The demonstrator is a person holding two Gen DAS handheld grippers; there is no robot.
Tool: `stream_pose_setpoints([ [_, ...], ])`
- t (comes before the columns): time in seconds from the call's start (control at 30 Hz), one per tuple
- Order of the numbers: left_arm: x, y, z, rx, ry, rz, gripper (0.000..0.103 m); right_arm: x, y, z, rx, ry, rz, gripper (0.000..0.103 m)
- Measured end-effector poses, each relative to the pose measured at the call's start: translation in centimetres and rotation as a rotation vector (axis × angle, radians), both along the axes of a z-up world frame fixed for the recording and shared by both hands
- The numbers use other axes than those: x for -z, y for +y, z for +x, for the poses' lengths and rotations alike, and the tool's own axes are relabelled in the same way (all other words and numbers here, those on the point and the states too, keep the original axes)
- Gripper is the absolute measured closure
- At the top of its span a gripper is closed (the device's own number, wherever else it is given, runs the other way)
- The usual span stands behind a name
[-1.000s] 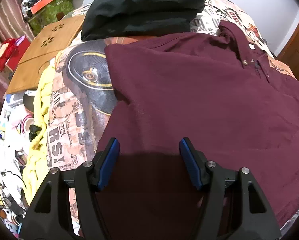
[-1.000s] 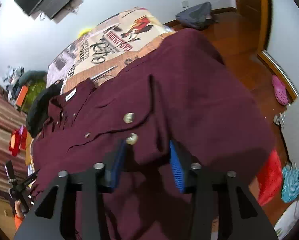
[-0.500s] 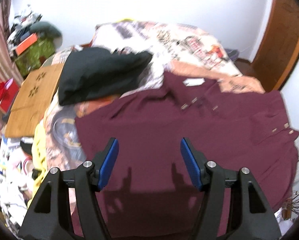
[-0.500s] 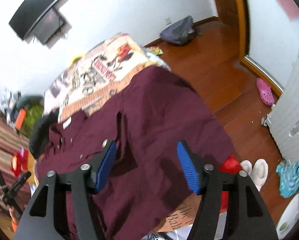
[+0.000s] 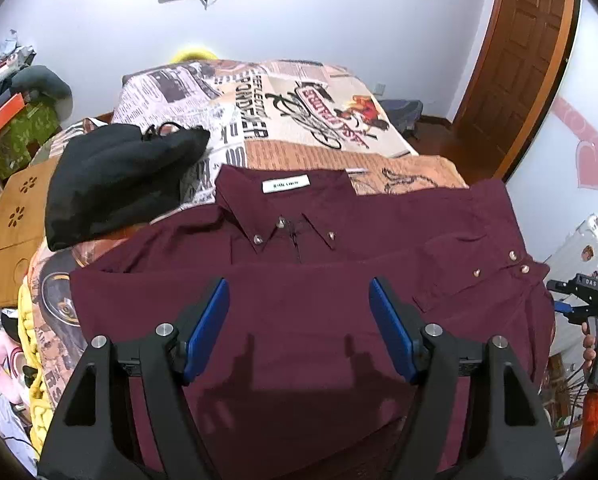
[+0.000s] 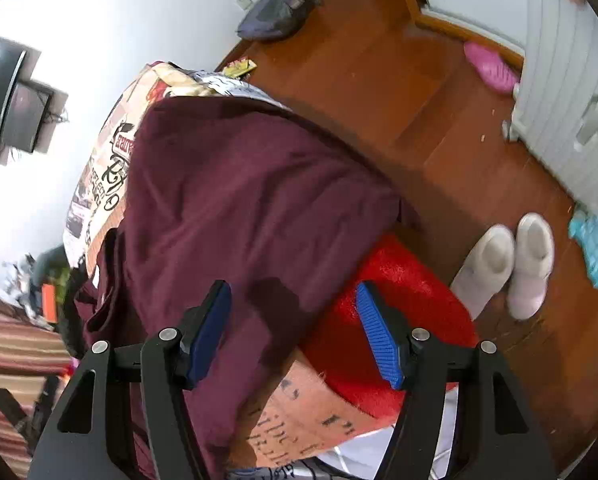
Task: Fold large clothes
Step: 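Lift and fold the held side over the shirt body with the right tool, then open the right tool and release the folded side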
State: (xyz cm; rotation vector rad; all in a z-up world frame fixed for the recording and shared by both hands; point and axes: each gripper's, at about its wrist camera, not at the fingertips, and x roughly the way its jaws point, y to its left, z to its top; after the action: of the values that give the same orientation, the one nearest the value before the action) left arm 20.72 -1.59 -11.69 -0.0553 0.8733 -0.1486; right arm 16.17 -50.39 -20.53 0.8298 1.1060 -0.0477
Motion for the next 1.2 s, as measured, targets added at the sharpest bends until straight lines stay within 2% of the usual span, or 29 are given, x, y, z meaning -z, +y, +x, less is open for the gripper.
stream_pose_setpoints([
  [0.27,2.0,0.3,0.2,-0.006,0.058,-0.014,0.032,1.6,-1.4,2.0,0.082,-0.039,0.027,0.039],
  [0.33,2.3,0.5,0.1,-0.010,0.066,-0.013,0.032,1.6,-1.5,2.4,0.108,-0.047,0.013,0.042],
  [0.37,2.4,0.7,0.1,-0.012,0.069,-0.014,0.032,1.4,-1.3,2.6,0.115,-0.053,-0.003,0.048],
  [0.4,2.5,0.9,0.0,-0.017,0.072,-0.012,0.032,1.1,-1.1,2.8,0.118,-0.060,-0.027,0.060],
  [0.5,2.8,1.4,-0.2,-0.027,0.078,-0.015,0.032,0.2,-0.8,3.1,0.120,-0.080,-0.086,0.087],
  [0.67,3.0,2.4,-0.6,-0.045,0.078,-0.028,0.032,-4.2,0.5,3.2,0.086,-0.212,-0.121,0.093],
  [0.83,2.7,2.8,-1.0,-0.042,0.059,-0.033,0.032,-12.9,6.2,2.8,-0.074,-0.422,-0.241,0.096],
  [0.93,2.5,2.9,-1.3,-0.038,0.046,-0.039,0.032,-16.6,10.2,1.8,-0.209,-0.555,-0.222,0.096],
  [1.07,2.3,3.1,-1.7,-0.031,0.040,-0.040,0.032,-17.8,14.8,0.4,-0.363,-0.613,-0.237,0.096],
  [1.2,2.4,3.1,-2.0,-0.028,0.042,-0.029,0.032,-14.9,18.9,0.0,-0.505,-0.530,-0.227,0.095],
])
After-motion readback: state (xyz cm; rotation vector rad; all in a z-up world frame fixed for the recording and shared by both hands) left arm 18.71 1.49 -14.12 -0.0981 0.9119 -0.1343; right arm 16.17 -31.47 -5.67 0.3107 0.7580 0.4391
